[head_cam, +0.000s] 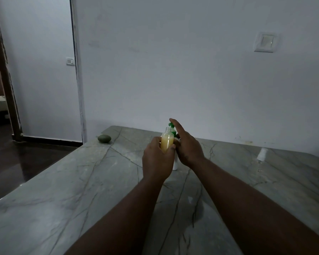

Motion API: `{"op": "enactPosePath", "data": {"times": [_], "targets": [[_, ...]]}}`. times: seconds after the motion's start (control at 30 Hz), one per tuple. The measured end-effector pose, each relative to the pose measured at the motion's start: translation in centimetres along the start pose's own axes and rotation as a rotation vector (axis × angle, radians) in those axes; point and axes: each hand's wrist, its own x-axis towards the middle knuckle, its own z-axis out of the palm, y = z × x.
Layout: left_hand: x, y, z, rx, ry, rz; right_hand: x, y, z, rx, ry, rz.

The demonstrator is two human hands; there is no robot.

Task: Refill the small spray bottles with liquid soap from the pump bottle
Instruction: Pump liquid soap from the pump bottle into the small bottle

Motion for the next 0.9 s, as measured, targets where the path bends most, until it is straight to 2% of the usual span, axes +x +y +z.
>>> {"op": "enactPosePath", "data": {"times": [0.9], "targets": [[-0.01,-0.14,0.04,-0.005,-0.007,0.001,0.08,0.22,0.12,0.019,0.003,0.003]]}}
